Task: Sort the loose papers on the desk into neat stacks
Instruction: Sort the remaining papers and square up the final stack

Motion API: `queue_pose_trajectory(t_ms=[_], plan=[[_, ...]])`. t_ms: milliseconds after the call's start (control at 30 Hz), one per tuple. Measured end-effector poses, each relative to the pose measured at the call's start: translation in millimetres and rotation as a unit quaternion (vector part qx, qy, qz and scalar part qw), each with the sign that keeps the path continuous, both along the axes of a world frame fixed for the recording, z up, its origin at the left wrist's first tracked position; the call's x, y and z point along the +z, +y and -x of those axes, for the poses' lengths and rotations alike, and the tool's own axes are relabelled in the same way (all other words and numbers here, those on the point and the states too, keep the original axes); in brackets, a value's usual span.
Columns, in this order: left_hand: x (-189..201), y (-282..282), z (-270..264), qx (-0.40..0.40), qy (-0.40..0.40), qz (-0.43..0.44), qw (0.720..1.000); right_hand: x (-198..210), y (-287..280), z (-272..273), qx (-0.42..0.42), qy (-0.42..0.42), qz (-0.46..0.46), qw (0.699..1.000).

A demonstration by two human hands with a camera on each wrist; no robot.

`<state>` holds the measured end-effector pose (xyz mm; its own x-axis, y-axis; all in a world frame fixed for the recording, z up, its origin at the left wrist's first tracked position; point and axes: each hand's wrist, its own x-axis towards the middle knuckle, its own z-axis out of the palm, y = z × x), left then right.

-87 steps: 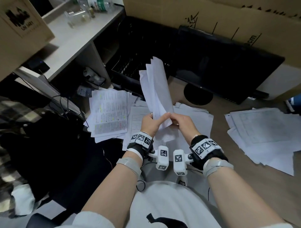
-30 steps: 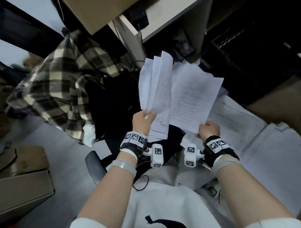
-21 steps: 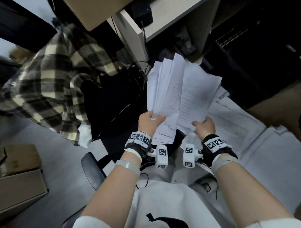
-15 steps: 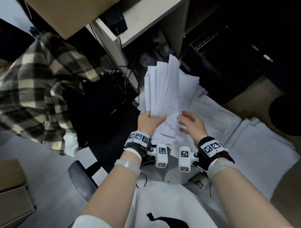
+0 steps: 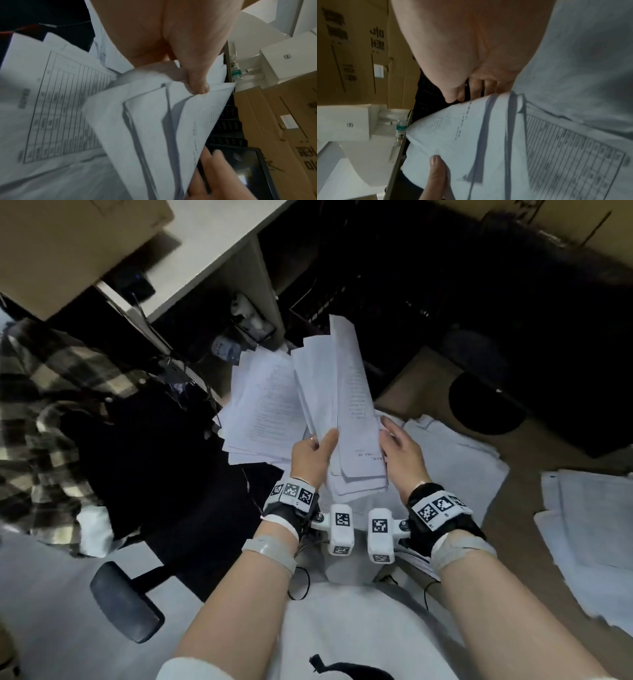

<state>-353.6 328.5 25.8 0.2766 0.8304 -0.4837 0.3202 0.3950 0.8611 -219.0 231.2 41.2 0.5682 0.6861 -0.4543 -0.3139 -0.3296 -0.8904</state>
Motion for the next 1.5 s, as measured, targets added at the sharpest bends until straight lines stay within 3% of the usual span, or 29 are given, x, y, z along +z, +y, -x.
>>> queue_pose_trajectory(t_ms=[100, 267, 600, 800, 967, 1067, 1167, 1333, 1367, 1433, 1500], plan=[[6, -28, -18, -0.006, 0.008, -0.016, 1.0, 11, -35, -17, -0.007, 0.046, -0.017, 0.999], [8, -66, -36, -0.03, -0.003, -0.021, 0.999, 20, -78, -34, 0.028, 0.054, -0.023, 0.998], [12, -83, -43, -0.043, -0.008, -0.016, 0.999, 23, -101, -32, 0.129, 0.039, -0.027, 0.991], [9, -53, -28, -0.063, -0.002, -0.023, 0.998, 9, -73, -32, -0.054, -0.055, 0.064, 0.995], [16, -17, -15, -0.098, -0.064, 0.037, 0.992, 8, -36, -15, -0.042, -0.061, 0.067, 0.995], [8, 8, -9, -0.09, -0.056, 0.052, 0.993, 4, -15, -2, -0.061, -0.06, 0.078, 0.993], [-4, 35, 1, -0.075, -0.008, 0.032, 0.997, -11, -7, -2, -0.154, -0.096, 0.143, 0.973], [-20, 68, 13, -0.017, 0.011, 0.0, 1.0, -15, -13, -3, -0.306, -0.176, 0.249, 0.902], [-21, 70, 14, -0.02, 0.007, 0.003, 1.0, -13, -11, -3, -0.304, -0.194, 0.24, 0.901], [-17, 68, 13, -0.061, 0.003, 0.009, 0.998, -11, -2, 1, -0.241, -0.206, 0.171, 0.933], [-11, 59, 6, -0.104, -0.022, 0.023, 0.994, -9, 8, 12, -0.101, -0.194, 0.108, 0.97]])
